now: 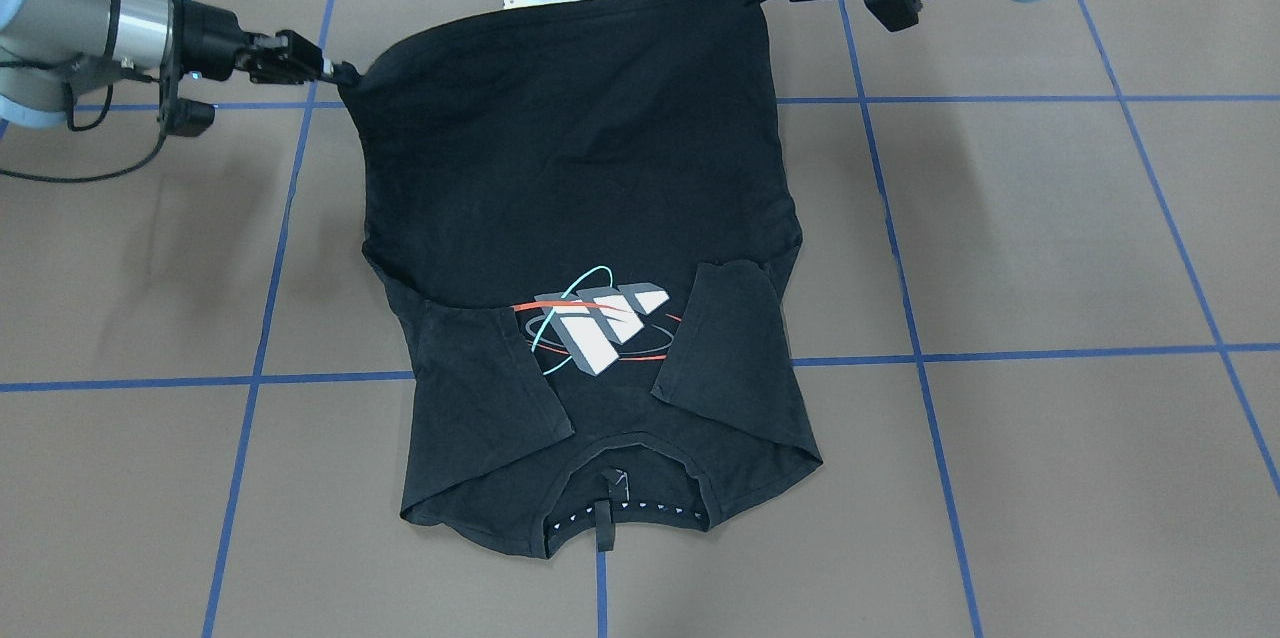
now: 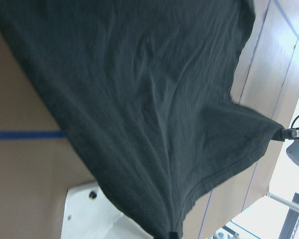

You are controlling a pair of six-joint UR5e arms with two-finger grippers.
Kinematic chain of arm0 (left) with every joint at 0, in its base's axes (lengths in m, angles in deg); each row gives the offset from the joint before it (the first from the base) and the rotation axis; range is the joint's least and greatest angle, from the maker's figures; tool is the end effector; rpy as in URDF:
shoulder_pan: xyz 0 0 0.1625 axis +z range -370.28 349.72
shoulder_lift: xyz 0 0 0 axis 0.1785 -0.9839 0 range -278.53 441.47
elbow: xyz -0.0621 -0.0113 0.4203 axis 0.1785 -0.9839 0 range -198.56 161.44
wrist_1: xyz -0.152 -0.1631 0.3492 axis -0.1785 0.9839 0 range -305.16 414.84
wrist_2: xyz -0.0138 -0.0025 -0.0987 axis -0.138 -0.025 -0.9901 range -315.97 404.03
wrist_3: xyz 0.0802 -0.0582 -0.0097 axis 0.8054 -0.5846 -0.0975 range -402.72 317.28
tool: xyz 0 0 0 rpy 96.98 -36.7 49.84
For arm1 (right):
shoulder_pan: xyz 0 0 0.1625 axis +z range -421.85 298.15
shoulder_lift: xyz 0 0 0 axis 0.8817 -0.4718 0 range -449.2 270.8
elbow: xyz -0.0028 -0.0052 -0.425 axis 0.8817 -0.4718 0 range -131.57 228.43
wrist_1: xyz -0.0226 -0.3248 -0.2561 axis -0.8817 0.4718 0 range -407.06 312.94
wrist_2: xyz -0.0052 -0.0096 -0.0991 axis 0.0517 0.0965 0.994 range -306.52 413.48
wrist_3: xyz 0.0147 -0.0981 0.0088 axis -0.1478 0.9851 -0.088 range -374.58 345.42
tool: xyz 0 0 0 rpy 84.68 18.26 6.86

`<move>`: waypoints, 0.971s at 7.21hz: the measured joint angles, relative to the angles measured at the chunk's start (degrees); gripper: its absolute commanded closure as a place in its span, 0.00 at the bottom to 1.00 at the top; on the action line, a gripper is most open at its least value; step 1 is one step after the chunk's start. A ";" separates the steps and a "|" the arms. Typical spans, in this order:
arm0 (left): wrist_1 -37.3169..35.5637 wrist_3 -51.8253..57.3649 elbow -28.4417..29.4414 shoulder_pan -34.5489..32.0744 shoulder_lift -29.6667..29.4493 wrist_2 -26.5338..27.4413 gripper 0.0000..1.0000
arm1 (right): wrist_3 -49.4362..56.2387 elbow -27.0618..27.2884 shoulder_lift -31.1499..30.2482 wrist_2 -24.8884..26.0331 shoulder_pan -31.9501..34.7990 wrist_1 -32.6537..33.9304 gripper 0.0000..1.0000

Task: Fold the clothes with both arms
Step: 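Lift the hem with both grippers and carry it toward the collar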

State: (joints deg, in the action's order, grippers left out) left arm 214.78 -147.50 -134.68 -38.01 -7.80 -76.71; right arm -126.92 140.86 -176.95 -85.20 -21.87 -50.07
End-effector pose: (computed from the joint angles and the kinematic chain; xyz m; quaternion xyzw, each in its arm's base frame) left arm 0.3377 -0.2707 0.3121 -0.0970 0.7283 -0.0528 0.6763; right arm -0.3145 -0.3400 0.4477 -0.1628 -0.7195 0.0446 0.6737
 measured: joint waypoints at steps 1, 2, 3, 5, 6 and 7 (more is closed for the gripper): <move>-0.17 -0.26 2.26 -2.01 -2.24 -0.02 1.00 | 0.11 -3.60 3.03 -0.06 2.08 0.00 1.00; -0.32 -0.73 4.79 -3.48 -4.60 0.03 1.00 | 0.21 -6.66 5.45 -0.13 4.27 -0.04 1.00; -0.36 -0.95 7.09 -5.04 -6.21 -0.05 1.00 | 0.21 -9.26 7.87 -0.12 6.54 -0.05 1.00; -0.34 -0.64 9.82 -9.21 -7.13 -1.31 1.00 | 0.34 -13.74 12.16 0.38 10.07 -0.01 1.00; -0.26 -0.39 10.96 -11.79 -7.20 -2.61 1.00 | 0.55 -16.01 13.82 1.01 11.45 0.00 1.00; -0.15 -0.22 11.99 -13.78 -7.30 -3.28 1.00 | 0.77 -17.71 14.90 2.02 12.66 -0.02 1.00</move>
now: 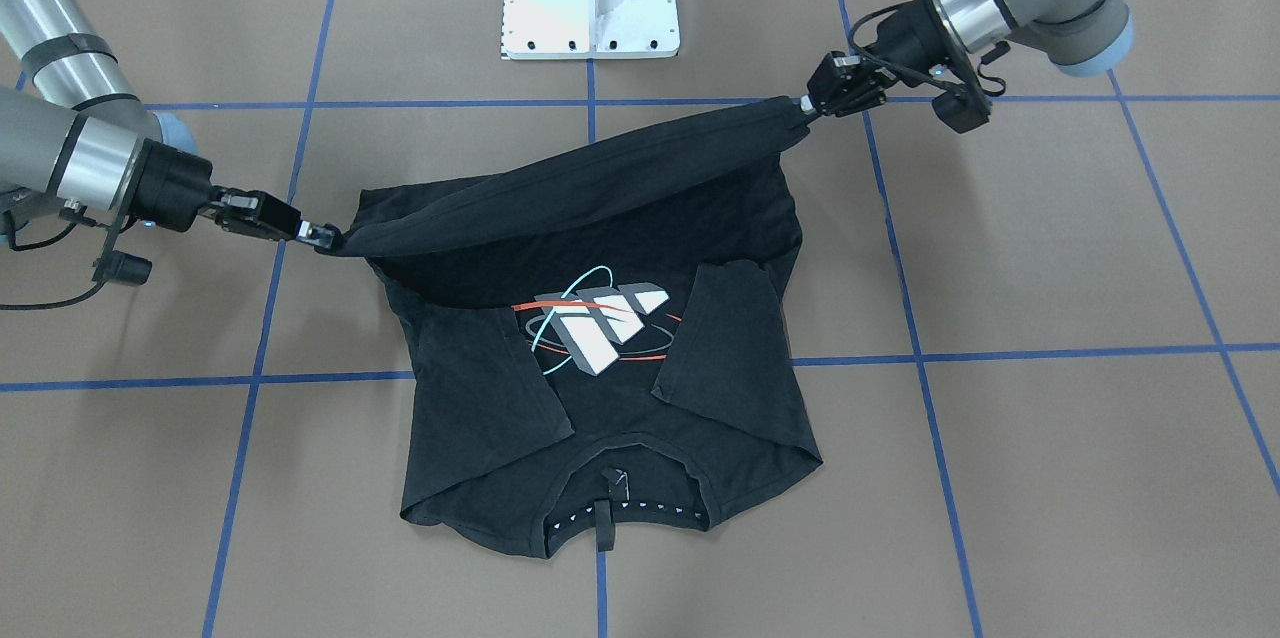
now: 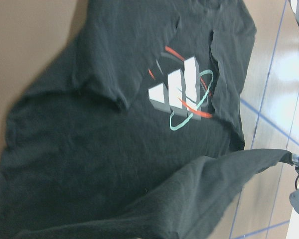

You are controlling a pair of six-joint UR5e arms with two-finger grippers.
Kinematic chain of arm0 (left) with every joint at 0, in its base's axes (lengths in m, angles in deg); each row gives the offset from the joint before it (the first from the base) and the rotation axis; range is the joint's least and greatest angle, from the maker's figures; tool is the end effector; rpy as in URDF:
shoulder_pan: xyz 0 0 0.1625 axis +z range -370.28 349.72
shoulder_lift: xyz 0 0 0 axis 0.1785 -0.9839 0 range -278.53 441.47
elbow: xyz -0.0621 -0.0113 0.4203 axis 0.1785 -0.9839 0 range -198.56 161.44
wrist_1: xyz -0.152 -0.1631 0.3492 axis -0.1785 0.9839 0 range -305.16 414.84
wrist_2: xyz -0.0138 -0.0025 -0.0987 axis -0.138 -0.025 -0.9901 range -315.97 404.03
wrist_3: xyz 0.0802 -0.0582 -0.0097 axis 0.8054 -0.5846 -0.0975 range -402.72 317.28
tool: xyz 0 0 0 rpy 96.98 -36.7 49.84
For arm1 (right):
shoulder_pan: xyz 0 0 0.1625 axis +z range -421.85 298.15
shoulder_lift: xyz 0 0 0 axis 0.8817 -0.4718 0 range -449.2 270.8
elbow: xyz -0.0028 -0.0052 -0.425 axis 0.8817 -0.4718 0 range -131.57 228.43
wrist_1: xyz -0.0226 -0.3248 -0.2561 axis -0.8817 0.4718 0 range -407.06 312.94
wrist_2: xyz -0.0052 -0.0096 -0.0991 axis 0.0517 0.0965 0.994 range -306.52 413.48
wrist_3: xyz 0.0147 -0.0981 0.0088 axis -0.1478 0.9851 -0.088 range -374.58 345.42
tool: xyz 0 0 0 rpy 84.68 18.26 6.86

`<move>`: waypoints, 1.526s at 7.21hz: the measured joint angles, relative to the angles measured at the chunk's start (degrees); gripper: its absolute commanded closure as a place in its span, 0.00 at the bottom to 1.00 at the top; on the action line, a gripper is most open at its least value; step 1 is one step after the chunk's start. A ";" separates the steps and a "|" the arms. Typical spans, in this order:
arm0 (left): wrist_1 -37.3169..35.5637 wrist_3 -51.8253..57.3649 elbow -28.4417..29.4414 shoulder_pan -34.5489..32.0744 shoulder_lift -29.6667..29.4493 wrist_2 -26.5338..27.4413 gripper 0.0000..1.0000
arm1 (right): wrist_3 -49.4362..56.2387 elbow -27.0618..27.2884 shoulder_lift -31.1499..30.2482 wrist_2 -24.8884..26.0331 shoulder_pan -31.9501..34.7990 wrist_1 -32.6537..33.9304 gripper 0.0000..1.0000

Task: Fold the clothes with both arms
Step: 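Lift the hem with both grippers and carry it toward the collar, then lay the hem down over the collar with both grippers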

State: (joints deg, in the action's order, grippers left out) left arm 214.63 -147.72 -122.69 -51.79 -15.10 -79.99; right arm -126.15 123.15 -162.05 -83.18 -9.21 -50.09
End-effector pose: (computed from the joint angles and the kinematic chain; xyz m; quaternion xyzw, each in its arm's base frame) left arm 0.3208 -0.3876 0.3458 -0.0448 0.7082 -0.1357 0.6914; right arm -0.3018 -0.4954 0.4507 -0.0768 -0.7235 0.1419 0.6712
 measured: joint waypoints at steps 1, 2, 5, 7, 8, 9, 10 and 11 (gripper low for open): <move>0.08 0.06 1.43 -1.23 -0.56 -0.22 1.00 | 0.10 -1.20 0.90 0.95 1.30 0.02 1.00; 0.11 0.11 3.57 -1.91 -2.05 -0.23 1.00 | 0.12 -2.20 1.86 2.60 2.22 0.06 1.00; 0.10 0.40 9.86 -5.20 -6.24 -0.23 1.00 | 0.20 -6.28 6.25 8.24 2.71 1.10 1.00; 0.16 1.82 13.67 -7.52 -8.10 -0.17 1.00 | 0.29 -8.28 9.40 11.04 2.62 3.79 1.00; 0.19 2.28 16.51 -7.91 -10.07 -0.12 1.00 | 0.34 -8.98 10.35 12.55 2.49 4.93 1.00; 0.23 2.58 19.83 -8.05 -12.47 -0.03 1.00 | 0.44 -10.03 11.22 13.69 2.27 5.47 1.00; 0.27 2.75 23.39 -8.11 -14.91 0.13 1.00 | 0.68 -11.09 11.90 15.13 1.64 5.72 1.00; 0.31 2.92 26.34 -8.19 -16.70 0.27 1.00 | 1.09 -11.66 12.35 18.12 0.15 6.01 1.00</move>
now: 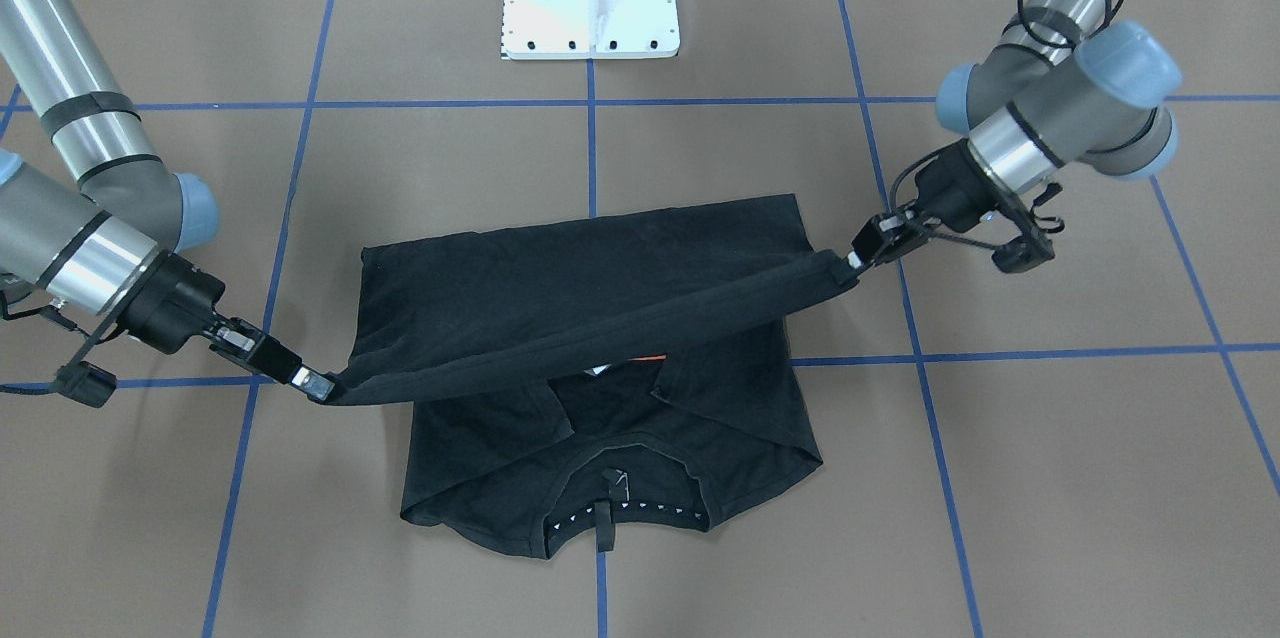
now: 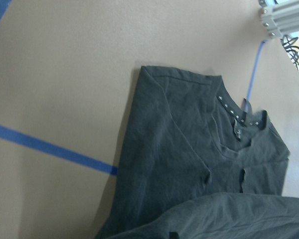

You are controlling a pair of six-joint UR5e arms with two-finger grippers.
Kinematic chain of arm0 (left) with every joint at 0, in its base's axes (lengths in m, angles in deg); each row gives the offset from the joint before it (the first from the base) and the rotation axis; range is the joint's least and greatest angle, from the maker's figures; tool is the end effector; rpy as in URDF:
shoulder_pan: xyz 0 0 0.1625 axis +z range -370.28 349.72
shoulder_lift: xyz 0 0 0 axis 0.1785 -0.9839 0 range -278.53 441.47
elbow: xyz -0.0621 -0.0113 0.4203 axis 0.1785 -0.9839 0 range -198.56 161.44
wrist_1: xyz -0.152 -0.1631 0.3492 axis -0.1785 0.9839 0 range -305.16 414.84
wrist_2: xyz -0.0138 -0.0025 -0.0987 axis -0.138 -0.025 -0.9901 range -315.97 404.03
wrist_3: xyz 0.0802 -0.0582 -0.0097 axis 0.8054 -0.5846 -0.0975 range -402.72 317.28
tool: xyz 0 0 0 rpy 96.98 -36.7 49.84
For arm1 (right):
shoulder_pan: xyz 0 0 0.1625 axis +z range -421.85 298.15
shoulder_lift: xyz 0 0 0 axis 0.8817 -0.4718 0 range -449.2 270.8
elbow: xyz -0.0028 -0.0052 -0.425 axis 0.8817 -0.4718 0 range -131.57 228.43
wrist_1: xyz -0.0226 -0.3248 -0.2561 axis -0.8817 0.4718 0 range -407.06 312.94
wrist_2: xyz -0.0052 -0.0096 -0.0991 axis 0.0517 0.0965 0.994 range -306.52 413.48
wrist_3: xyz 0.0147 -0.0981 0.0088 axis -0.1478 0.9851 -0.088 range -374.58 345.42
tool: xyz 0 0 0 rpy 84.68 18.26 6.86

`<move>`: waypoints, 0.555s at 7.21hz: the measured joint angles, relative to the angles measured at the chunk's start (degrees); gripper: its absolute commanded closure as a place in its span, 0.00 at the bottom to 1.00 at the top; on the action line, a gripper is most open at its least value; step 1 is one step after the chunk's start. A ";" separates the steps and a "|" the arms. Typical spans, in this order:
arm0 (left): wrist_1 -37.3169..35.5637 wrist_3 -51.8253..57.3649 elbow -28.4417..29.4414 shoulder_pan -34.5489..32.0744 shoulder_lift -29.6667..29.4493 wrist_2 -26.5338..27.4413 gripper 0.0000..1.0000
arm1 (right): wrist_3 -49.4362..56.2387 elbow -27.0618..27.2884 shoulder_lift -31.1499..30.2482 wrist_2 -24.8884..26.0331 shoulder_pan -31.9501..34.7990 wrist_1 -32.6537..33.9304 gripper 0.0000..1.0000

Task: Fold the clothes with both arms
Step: 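Lay the hem down over the collar with both grippers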

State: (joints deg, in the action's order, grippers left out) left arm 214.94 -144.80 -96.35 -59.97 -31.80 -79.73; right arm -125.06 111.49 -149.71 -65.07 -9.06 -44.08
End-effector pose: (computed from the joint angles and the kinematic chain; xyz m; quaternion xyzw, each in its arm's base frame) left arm 0.3609 -0.5460 0.3920 -0.0082 0.6603 -0.2110 0.7207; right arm -0.3486 -0.6007 0.4160 0.0219 -0.7045 0.2710 0.6556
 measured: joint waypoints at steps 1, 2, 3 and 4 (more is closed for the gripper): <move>0.02 0.13 1.78 -0.19 -0.99 0.15 1.00 | 0.39 -0.21 0.63 3.34 -1.76 0.75 1.00; 0.03 0.20 2.82 -0.56 -1.40 0.41 1.00 | 0.59 -0.26 1.39 5.16 -2.80 1.91 1.00; 0.03 0.26 3.64 -0.95 -1.54 0.66 1.00 | 0.66 -0.28 1.81 5.88 -3.09 2.75 1.00; 0.03 0.28 4.31 -1.28 -1.58 0.80 1.00 | 0.69 -0.48 1.90 6.17 -2.71 3.14 1.00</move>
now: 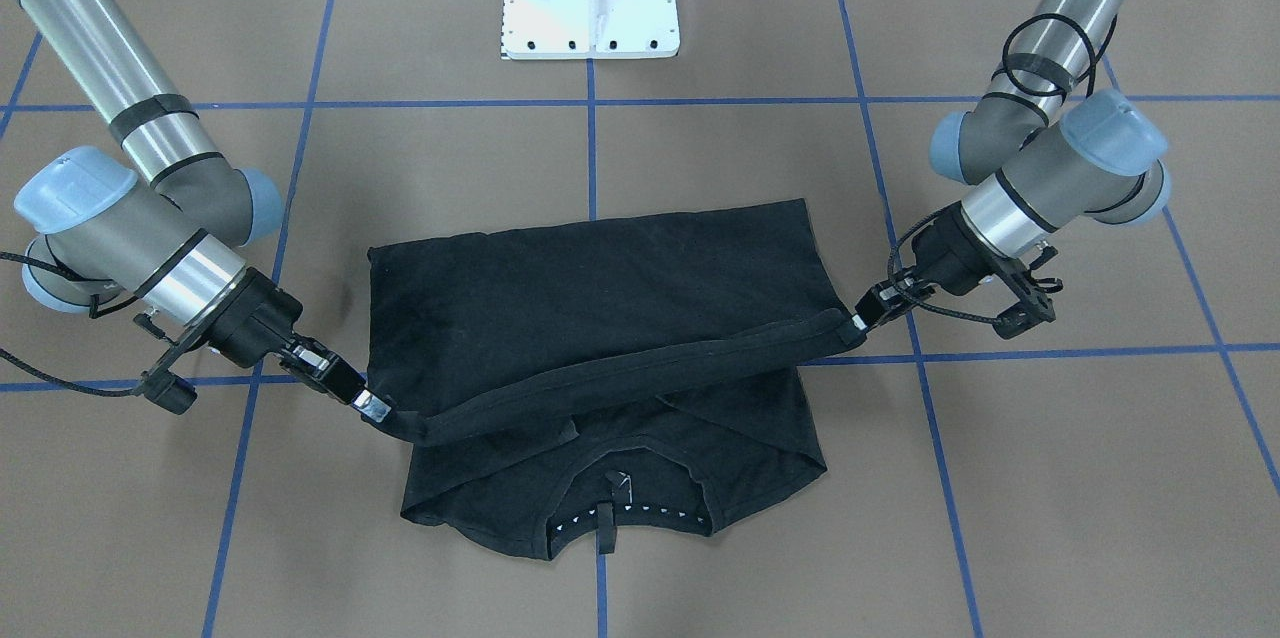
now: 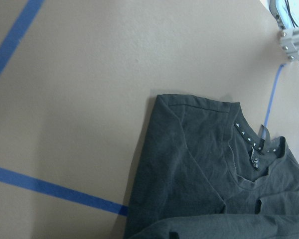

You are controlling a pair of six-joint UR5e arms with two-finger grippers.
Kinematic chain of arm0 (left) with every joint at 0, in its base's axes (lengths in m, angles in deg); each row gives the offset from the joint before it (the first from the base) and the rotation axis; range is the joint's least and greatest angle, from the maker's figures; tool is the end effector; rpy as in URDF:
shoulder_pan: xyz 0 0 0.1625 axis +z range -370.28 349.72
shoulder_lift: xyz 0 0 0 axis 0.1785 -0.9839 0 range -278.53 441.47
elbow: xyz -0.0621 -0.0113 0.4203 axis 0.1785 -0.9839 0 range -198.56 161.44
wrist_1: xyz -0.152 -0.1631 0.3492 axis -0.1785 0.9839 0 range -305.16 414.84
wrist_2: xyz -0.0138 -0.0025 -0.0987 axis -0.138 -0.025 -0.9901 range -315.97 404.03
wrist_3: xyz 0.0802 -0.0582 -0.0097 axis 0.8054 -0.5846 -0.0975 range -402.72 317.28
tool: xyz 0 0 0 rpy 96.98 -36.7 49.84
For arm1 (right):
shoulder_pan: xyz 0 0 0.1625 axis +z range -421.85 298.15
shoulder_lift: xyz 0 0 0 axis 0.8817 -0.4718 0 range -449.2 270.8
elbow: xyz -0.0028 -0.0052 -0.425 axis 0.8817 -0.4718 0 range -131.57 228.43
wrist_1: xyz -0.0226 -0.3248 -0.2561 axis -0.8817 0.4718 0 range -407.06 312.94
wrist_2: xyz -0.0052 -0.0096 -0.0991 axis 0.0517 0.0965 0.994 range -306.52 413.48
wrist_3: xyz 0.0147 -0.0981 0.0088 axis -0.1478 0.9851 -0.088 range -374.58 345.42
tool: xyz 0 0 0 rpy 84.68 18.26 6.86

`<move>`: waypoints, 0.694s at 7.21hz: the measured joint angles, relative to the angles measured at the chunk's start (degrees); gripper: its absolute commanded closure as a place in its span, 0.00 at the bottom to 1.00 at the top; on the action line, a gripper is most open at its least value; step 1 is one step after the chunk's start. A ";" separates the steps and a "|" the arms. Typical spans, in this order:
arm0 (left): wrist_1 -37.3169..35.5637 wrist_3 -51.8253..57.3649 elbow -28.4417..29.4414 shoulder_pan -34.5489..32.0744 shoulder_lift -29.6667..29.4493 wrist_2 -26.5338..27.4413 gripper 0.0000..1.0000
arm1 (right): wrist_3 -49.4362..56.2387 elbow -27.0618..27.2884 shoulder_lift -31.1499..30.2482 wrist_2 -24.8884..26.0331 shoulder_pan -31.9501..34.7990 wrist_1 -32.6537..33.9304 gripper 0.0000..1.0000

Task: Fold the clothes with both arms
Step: 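Lay the hem down over the collar with both grippers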

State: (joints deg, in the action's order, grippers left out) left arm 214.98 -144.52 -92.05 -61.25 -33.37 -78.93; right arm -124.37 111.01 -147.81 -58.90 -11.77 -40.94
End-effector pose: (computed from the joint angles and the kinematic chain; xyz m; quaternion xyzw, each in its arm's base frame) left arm 0.3594 -0.5690 0.4105 -0.0038 0.6450 -0.2336 0.7275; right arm -0.3815 -0.6045 0.4020 0.0429 -0.6934 0.2942 0.6563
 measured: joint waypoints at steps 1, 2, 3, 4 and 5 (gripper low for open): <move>0.00 0.01 0.50 -0.35 -0.02 0.05 1.00 | 0.01 -0.69 0.00 0.09 0.92 0.14 1.00; -0.02 0.01 1.05 -0.81 -0.09 0.07 1.00 | 0.01 -1.72 -0.01 0.12 2.00 0.19 1.00; -0.10 0.00 1.81 -1.59 -0.53 0.08 1.00 | 0.01 -2.46 0.01 0.13 2.77 0.20 1.00; -0.20 -0.02 3.16 -2.68 -1.71 0.08 1.00 | 0.01 -2.80 0.04 0.16 3.15 0.23 1.00; -0.24 -0.01 4.94 -3.50 -3.15 0.08 1.00 | 0.01 -2.97 0.09 0.45 3.29 0.27 1.00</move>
State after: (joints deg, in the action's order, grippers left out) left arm 214.74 -144.52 -87.10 -64.76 -36.52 -78.85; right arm -124.36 108.03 -147.72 -58.45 -8.48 -40.67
